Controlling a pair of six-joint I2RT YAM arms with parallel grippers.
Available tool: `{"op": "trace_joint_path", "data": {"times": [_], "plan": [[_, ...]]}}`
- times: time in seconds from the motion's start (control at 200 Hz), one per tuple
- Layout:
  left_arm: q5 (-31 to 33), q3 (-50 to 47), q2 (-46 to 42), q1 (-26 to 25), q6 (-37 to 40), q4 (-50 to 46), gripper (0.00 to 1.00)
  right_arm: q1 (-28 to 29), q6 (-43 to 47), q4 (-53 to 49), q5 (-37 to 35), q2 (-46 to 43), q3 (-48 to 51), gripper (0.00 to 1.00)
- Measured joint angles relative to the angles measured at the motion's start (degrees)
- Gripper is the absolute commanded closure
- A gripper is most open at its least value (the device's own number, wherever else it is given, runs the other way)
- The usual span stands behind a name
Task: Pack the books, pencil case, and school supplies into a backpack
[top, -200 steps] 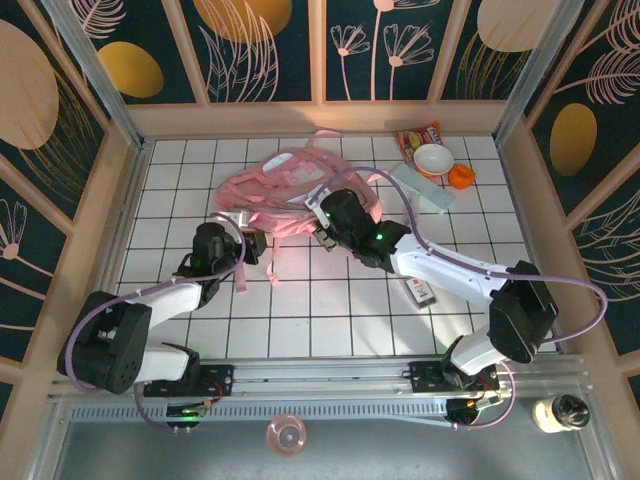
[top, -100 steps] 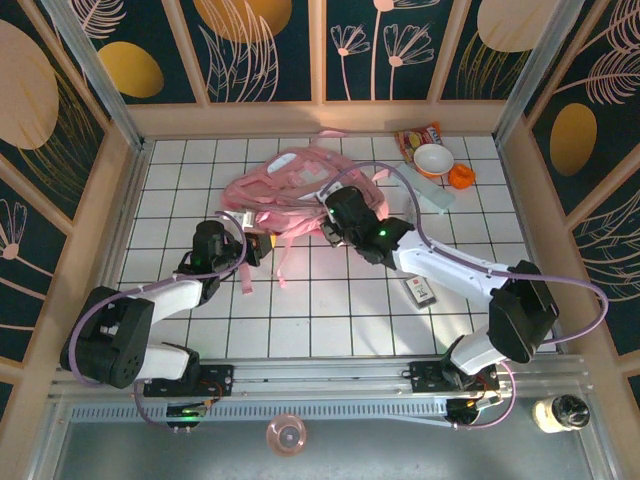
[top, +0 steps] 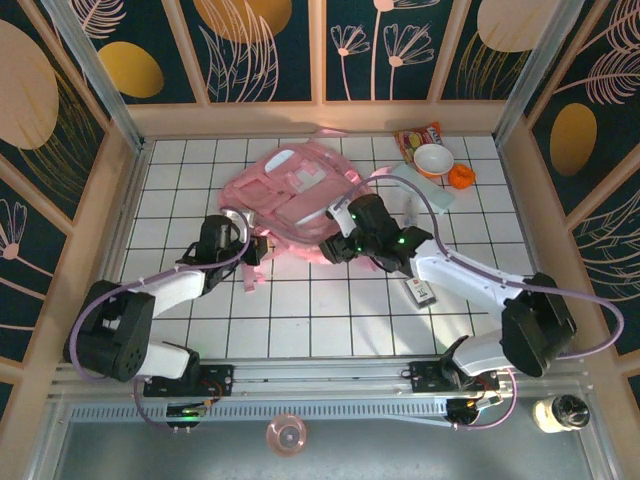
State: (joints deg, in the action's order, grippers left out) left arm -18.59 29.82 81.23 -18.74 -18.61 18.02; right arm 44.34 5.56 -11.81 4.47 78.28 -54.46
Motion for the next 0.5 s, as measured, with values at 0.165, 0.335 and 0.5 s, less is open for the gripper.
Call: {"op": "trace_joint_path", "data": {"times": [0.165, 0.335, 0.5], "plan": [[-0.6, 0.0, 1.4, -0.1, 0.2, -0.3, 1.00, 2.3, 7.4, 0.4, 0.7, -0.1, -2.0, 0.31], [-0.7, 0.0, 1.4, -0.1, 0.4, -0.3, 1.00, 4.2, 12.9, 0.0, 0.5, 8.0, -7.8, 0.27], [-1.3, 0.0, 1.3, -0.1, 0.5, -0.1, 1.00, 6.9, 15.2, -0.2, -0.4, 15.2, -9.2, 0.27]]}}
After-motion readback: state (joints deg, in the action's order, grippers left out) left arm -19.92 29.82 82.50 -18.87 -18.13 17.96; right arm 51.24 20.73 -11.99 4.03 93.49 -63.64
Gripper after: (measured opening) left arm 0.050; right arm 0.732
